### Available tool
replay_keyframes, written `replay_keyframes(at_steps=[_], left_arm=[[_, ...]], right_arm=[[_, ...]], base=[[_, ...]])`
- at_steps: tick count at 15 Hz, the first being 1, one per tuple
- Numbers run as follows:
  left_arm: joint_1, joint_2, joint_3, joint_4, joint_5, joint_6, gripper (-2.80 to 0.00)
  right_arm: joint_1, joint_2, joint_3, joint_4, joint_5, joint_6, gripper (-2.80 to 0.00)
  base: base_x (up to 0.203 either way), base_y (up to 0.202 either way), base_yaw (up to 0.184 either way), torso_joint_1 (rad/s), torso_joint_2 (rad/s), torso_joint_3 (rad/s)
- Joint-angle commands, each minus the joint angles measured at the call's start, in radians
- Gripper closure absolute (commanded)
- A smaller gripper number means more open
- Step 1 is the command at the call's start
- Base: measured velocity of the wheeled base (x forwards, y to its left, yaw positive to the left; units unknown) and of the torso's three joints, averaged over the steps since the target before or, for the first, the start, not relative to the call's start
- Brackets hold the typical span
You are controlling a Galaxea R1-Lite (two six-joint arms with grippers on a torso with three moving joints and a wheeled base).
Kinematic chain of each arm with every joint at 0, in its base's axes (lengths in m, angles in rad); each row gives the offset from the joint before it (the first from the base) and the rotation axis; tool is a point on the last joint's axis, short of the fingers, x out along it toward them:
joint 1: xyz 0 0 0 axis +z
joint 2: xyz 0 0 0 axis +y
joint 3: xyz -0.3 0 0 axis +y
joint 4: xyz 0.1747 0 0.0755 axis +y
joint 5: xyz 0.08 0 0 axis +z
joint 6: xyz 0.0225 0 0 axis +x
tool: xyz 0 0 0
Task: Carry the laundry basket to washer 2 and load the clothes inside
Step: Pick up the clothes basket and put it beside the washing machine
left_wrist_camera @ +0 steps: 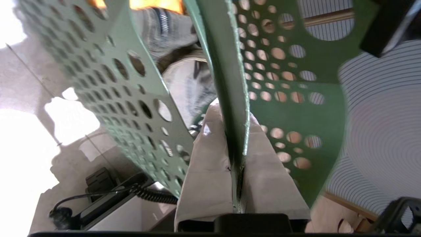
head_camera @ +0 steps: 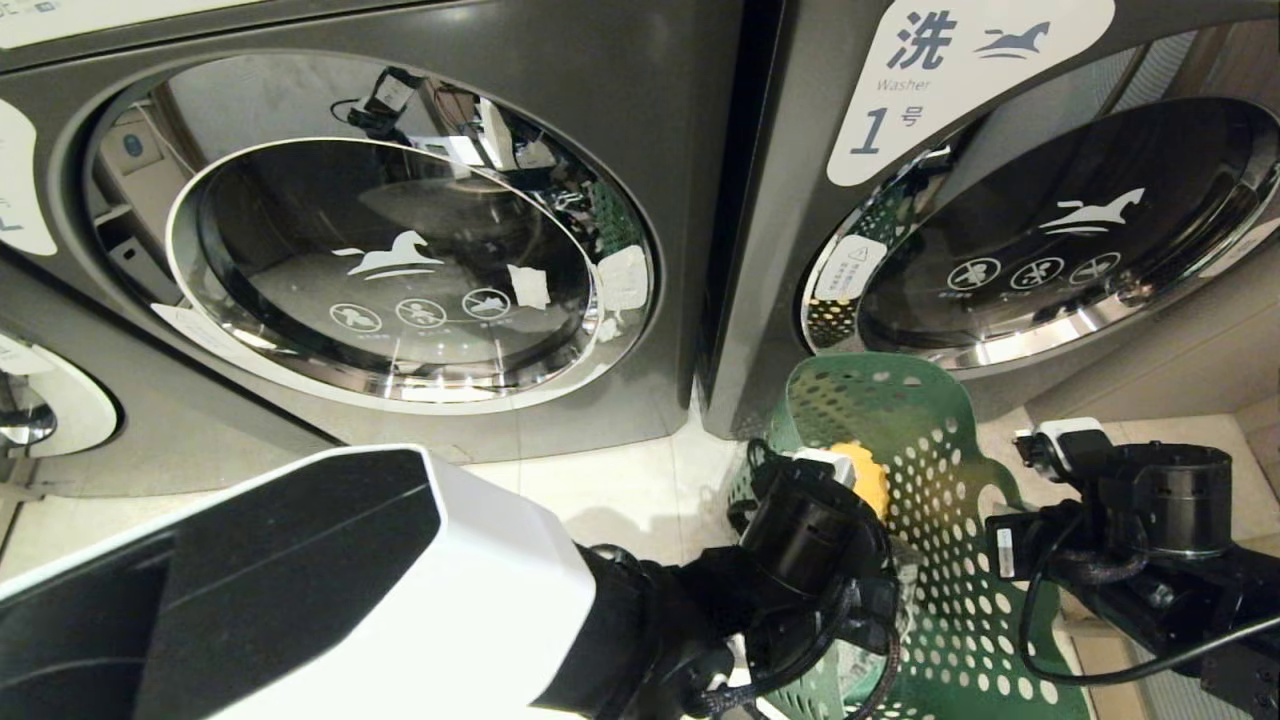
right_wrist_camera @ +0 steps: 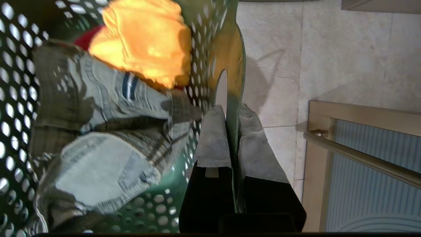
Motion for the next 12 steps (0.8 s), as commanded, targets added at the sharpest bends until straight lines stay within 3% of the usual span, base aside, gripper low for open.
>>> replay_keyframes(at_steps=[1,7,12], left_arm=[[0.0,0.058,-0.047,-0.005,0.002,-0.002,0.0],[0.0,0.154,-0.134,-0.002,0.0,0.017,0.0],[0.009,0.168,-0.133,-0.002,0.0,0.017,0.0]], right_arm=[[-0.019,0.0,0.002,-0.006,-0.002,-0.017,0.0],[-0.038,0.045,0.006,-0.01,0.0,-0.035,0.0],[-0.043,0.096,-0.003,-0.014,0.007,-0.005,0.0]], base=[[0.0,0.0,0.0,0.0,0.0,0.0],[0.0,0.0,0.0,0.0,0.0,-0.014],[0.0,0.0,0.0,0.004,0.0,-0.173]])
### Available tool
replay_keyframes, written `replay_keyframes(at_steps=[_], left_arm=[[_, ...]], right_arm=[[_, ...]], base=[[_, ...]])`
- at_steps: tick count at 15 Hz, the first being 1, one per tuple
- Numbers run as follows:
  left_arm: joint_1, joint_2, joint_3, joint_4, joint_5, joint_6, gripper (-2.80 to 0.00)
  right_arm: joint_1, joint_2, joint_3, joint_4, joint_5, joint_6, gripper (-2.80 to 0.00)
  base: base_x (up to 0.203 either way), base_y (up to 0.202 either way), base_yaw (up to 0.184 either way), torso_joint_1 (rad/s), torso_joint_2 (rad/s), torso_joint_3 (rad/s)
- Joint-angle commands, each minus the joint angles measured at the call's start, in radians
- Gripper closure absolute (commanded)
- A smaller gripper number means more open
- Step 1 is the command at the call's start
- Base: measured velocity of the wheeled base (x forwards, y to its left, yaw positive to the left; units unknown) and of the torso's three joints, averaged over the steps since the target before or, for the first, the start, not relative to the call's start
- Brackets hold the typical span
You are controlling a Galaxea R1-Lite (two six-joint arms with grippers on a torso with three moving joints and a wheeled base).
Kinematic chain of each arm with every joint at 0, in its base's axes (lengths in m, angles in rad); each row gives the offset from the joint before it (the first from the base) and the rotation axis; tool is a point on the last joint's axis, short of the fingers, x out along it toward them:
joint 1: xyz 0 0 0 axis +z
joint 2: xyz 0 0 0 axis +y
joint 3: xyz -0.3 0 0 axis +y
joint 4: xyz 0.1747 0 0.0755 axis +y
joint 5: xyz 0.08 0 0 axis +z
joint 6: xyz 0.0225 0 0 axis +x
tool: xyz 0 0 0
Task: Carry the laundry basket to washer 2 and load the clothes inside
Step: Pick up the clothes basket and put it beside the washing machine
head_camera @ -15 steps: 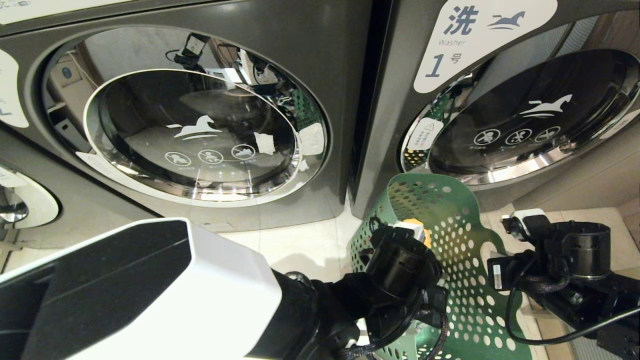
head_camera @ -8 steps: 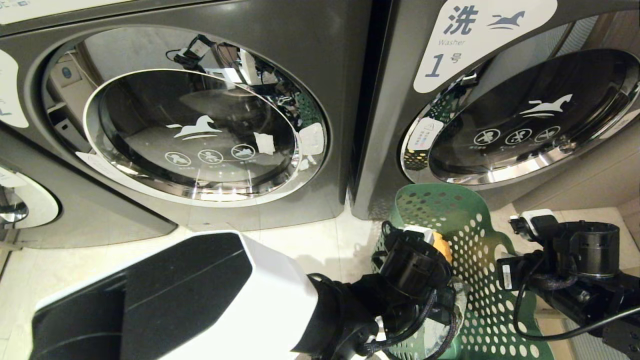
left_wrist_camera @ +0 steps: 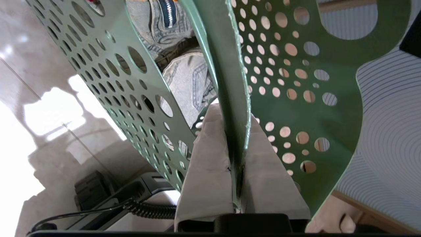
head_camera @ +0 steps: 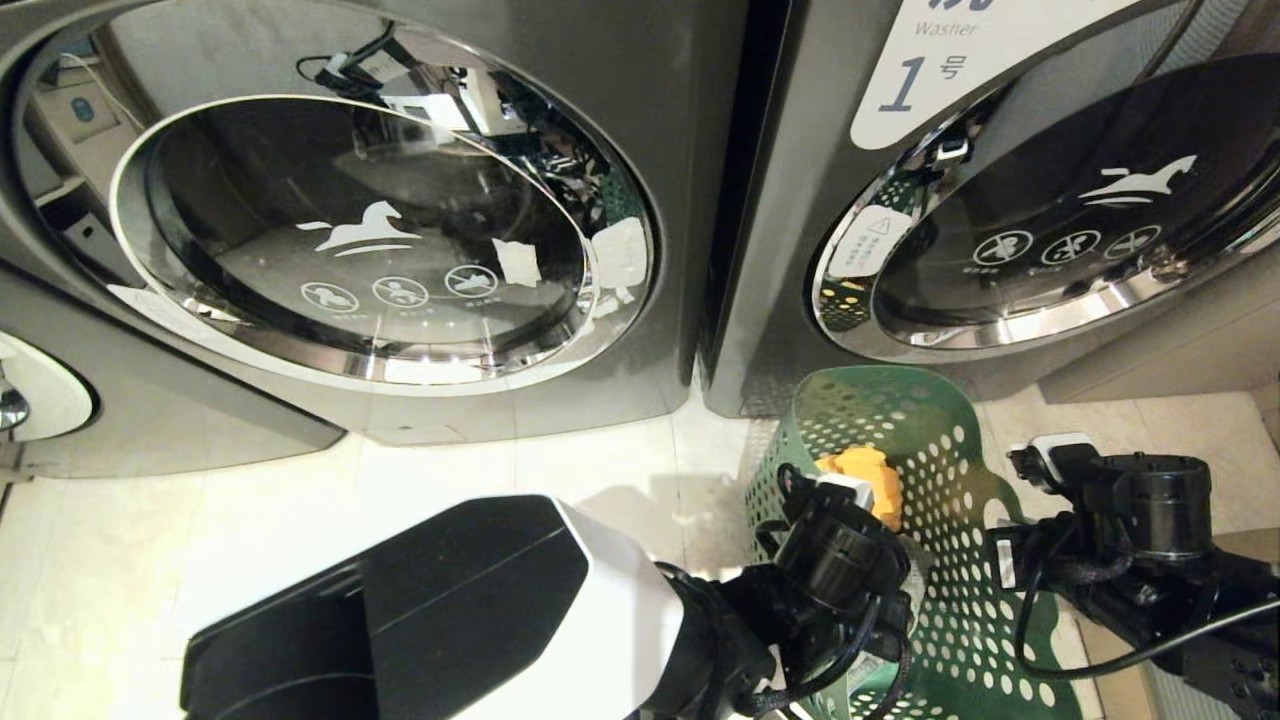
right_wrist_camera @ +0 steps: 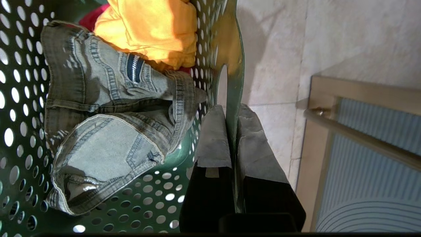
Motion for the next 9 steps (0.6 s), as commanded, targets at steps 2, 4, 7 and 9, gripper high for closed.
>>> replay_keyframes(at_steps=[2,4,7,9], left_arm=[[0.023,0.017,0.004,-0.002,0.003,-0.003,0.0],[0.032,0.03,0.004,-0.002,0.003,-0.003,0.0],[0.046,0.061,-0.002,-0.008,0.003,-0.003,0.0],[0.054,0.077,-0.014,-0.012,0.004,-0.003,0.0]], right_arm=[[0.0,0.064,-0.002,-0.036,0.001,0.005,0.0],[0.0,0.119,0.0,-0.105,0.0,0.001,0.0],[0.0,0.184,-0.006,-0.171,-0.001,-0.005,0.0],[0.0,0.199,-0.006,-0.182,0.0,-0.003,0.0]], base=[[0.0,0.0,0.0,0.004,0.0,-0.199],[0.0,0.0,0.0,0.006,0.0,-0.2],[0.0,0.0,0.0,0.0,0.0,-0.194],[0.0,0.0,0.0,0.001,0.0,-0.178]])
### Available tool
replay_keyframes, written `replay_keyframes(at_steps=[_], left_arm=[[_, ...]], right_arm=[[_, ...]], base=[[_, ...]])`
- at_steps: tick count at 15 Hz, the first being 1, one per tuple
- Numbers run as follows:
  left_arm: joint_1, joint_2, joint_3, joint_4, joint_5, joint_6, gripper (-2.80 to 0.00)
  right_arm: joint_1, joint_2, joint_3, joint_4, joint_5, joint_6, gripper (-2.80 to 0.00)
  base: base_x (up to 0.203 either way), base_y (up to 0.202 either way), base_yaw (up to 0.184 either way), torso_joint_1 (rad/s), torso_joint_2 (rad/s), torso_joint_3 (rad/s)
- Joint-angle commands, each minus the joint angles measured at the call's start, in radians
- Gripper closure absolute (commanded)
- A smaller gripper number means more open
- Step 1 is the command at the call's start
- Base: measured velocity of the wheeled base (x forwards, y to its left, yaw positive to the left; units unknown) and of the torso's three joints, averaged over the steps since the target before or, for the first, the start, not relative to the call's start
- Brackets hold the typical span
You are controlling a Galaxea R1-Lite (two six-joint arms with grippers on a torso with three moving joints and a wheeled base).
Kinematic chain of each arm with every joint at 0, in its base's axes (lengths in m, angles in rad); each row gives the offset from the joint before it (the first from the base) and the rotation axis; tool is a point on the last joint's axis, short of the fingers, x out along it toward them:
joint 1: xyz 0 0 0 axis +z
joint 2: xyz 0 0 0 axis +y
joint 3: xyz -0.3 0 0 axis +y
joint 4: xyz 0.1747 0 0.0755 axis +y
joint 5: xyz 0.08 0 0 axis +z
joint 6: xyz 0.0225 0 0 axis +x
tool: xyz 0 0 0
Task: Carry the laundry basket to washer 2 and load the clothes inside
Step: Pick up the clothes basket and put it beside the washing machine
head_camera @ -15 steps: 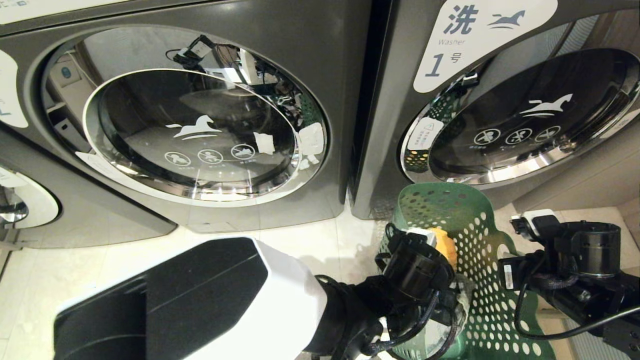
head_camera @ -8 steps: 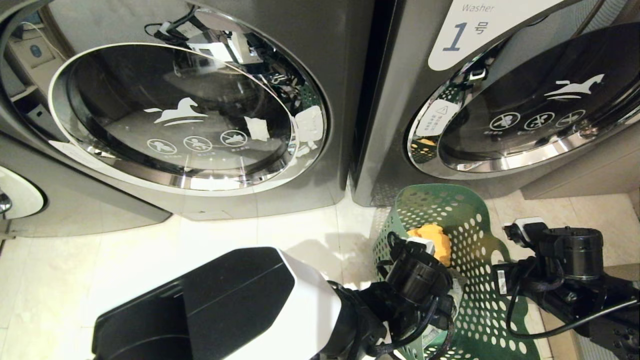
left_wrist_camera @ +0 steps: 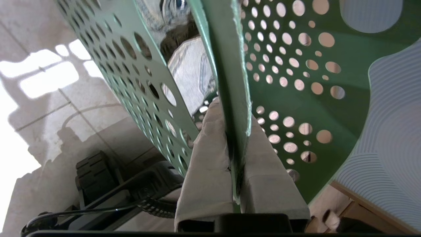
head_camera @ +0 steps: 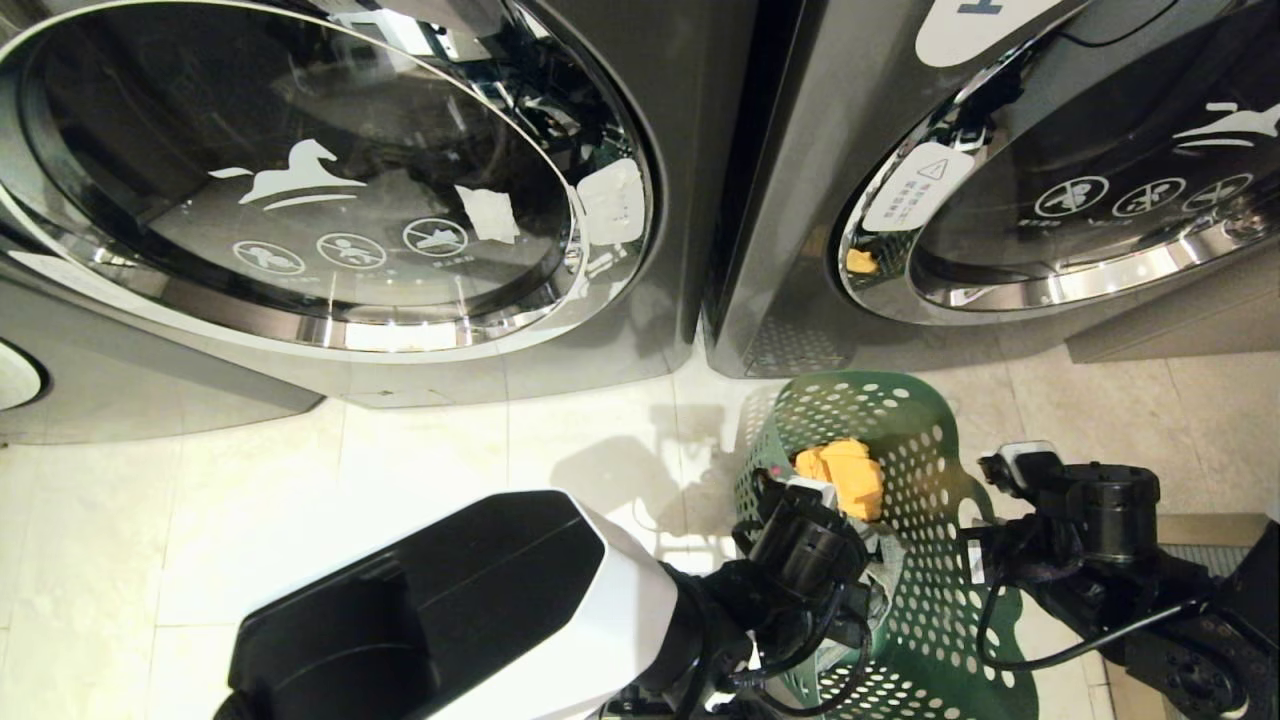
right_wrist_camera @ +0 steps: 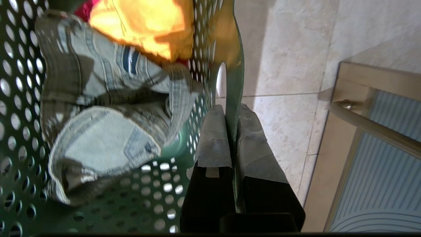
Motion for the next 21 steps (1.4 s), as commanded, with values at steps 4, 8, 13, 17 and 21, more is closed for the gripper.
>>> replay_keyframes(at_steps=[4,8,13,17,21], left_arm=[[0.014,0.054,-0.065,-0.006,0.043,0.016,0.0],[0.012,0.11,-0.124,-0.006,0.064,0.034,0.0],[0.015,0.125,-0.135,-0.001,0.065,0.07,0.0],[0.03,0.146,-0.15,-0.007,0.079,0.071,0.0],[0.03,0.163,-0.17,-0.02,0.123,0.068,0.0]], right_arm=[[-0.007,0.054,-0.018,-0.037,-0.001,-0.006,0.0],[-0.018,0.101,-0.042,-0.049,-0.004,-0.026,0.0],[-0.018,0.155,-0.069,-0.096,-0.006,-0.058,0.0],[-0.018,0.184,-0.069,-0.109,-0.007,-0.055,0.0],[-0.018,0.199,-0.086,-0.118,-0.007,-0.059,0.0]], base=[[0.0,0.0,0.0,0.004,0.0,-0.042],[0.0,0.0,0.0,0.0,0.0,0.0],[0.0,0.0,0.0,0.0,0.0,0.0],[0.0,0.0,0.0,0.0,0.0,0.0],[0.0,0.0,0.0,0.0,0.0,0.0]])
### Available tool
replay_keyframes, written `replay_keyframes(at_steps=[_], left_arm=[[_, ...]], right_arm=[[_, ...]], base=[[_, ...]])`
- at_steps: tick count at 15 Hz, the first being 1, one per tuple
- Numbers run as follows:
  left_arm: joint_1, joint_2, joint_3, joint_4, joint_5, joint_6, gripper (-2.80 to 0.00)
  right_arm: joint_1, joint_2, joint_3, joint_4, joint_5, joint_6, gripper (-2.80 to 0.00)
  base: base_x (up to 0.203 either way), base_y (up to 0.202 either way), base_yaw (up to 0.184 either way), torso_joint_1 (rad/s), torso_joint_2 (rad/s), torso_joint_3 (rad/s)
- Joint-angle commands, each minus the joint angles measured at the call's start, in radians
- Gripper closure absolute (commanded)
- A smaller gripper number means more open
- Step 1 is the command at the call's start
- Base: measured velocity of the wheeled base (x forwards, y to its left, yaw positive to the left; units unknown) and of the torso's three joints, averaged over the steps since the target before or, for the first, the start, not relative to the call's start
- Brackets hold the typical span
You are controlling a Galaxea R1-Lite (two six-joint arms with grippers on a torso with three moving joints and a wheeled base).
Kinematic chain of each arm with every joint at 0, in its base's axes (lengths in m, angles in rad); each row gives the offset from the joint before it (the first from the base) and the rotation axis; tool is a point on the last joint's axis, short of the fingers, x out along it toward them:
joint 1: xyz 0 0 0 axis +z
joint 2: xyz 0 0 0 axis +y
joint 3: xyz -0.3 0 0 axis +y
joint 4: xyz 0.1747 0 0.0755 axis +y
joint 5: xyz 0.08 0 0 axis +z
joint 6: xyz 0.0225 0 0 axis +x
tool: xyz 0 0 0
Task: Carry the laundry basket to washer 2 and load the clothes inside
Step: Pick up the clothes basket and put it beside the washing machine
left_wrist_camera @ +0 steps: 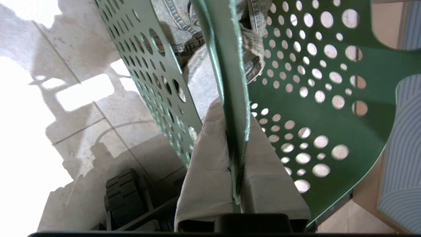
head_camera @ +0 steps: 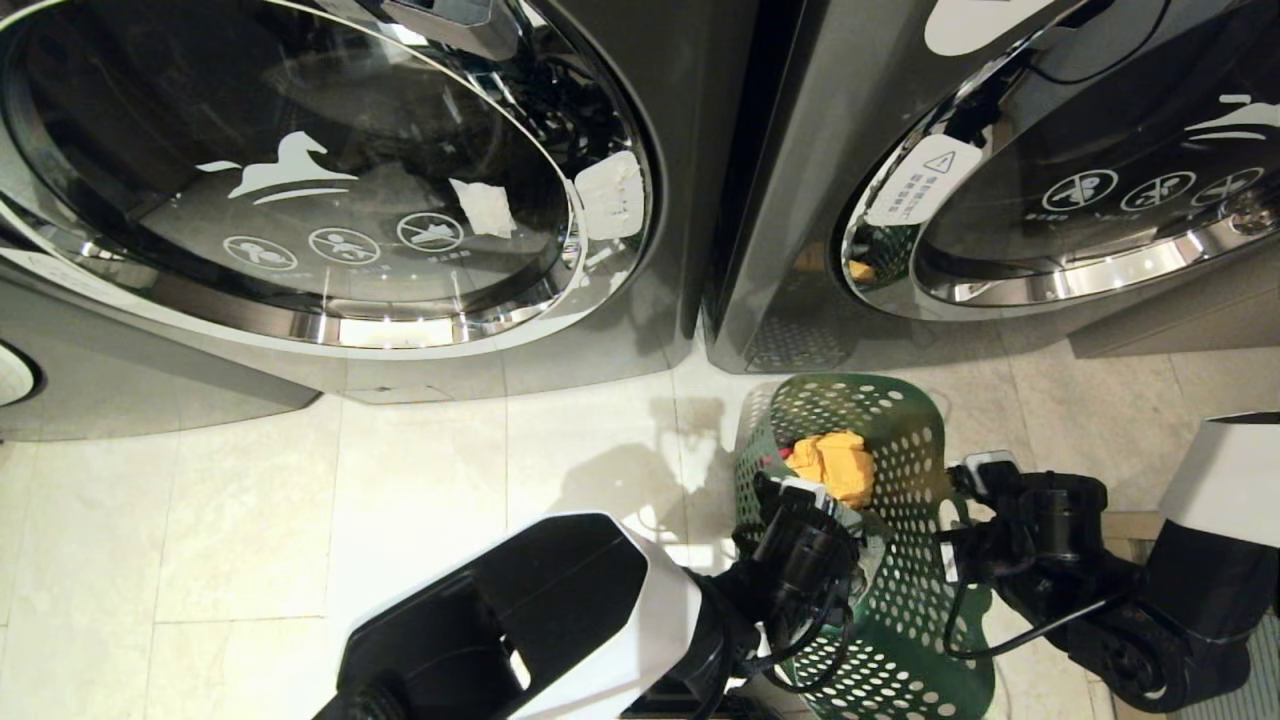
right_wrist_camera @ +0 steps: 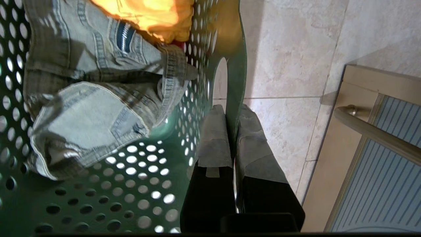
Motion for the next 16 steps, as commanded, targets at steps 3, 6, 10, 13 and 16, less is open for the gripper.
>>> replay_keyframes(at_steps=[3,6,10,13,16], left_arm=[[0.0,0.021,-0.025,-0.026,0.02,0.002,0.0],[0.0,0.029,-0.027,-0.021,0.024,0.002,0.0],[0.001,0.052,-0.051,-0.025,0.062,0.007,0.0],[0.006,0.063,-0.057,-0.027,0.07,0.007,-2.8],[0.006,0.06,-0.057,-0.028,0.076,0.005,-2.8]], right_arm=[[0.0,0.019,-0.021,-0.006,-0.001,0.0,0.0],[0.001,0.035,-0.032,-0.006,-0.001,-0.001,0.0],[0.0,0.04,-0.075,-0.006,-0.001,-0.012,0.0],[0.006,0.059,-0.073,-0.006,-0.001,-0.012,0.0],[0.004,0.058,-0.065,-0.006,-0.003,-0.013,0.0]], base=[[0.0,0.0,0.0,0.0,0.0,0.0],[0.0,0.0,0.0,0.0,0.0,0.0],[0.0,0.0,0.0,0.0,0.0,0.0],[0.0,0.0,0.0,0.0,0.0,0.0],[0.0,0.0,0.0,0.0,0.0,0.0]])
